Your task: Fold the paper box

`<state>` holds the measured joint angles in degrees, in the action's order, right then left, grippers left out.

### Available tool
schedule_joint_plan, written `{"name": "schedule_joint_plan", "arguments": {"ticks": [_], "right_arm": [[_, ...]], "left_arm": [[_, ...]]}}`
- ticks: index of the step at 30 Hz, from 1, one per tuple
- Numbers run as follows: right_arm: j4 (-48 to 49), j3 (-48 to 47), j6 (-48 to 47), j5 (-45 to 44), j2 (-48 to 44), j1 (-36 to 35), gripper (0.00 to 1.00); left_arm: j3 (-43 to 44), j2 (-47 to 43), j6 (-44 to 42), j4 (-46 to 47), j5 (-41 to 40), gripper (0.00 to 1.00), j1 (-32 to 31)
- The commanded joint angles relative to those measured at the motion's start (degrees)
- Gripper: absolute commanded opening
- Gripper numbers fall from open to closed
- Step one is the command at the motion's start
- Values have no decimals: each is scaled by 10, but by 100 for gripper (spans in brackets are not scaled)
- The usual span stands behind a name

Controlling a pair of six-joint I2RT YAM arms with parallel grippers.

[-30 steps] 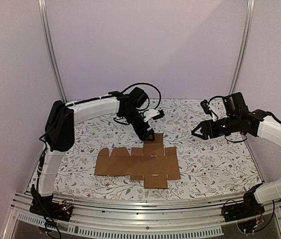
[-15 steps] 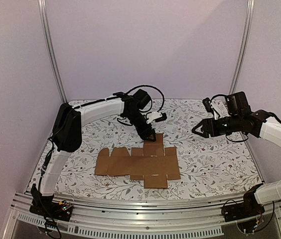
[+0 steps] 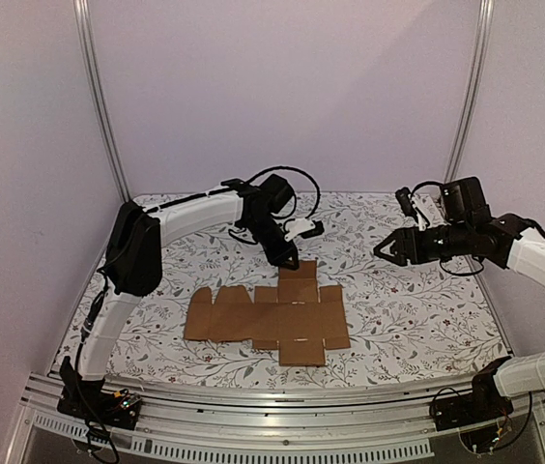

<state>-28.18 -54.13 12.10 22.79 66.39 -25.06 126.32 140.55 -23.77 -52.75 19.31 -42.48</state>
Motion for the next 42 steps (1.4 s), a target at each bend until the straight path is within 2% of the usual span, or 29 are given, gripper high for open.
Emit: {"name": "schedule_joint_plan", "arguments": {"ticks": [1,2,3,8,10,14,17,25,27,36,42], "right_arm": [[0,2,7,-14,-17,-1,61],[0,1,6,-21,-22,-1,61],[0,0,4,-28,-25,-1,61],[3,-12,22,-91,-32,0,61],[1,-22,25,-108,-20,1,58],[-34,-64,9,-92,27,1,59],[-39,-85,-8,-74,51,2,61],[-36,-116,-26,-20,117,8,65],[-33,-126,-34,0,137,9,68],[-24,-191,-59,68,223,21,73],[-36,-229,-85,68,289,30,74]], "left_arm": [[12,10,-3,-13,-11,9,-8],[12,10,-4,-14,-12,1,-8],[12,9,-3,-15,-13,0,-8],[9,-2,-3,-14,-10,0,-7],[0,-13,0,-8,-8,0,-5],[-54,-57,21,28,0,0,6],[-132,-113,59,99,38,0,29],[-418,-292,197,398,101,0,75],[-467,-318,227,452,112,0,82],[-589,-364,310,627,127,0,92],[-642,-376,353,708,136,0,91]]}}
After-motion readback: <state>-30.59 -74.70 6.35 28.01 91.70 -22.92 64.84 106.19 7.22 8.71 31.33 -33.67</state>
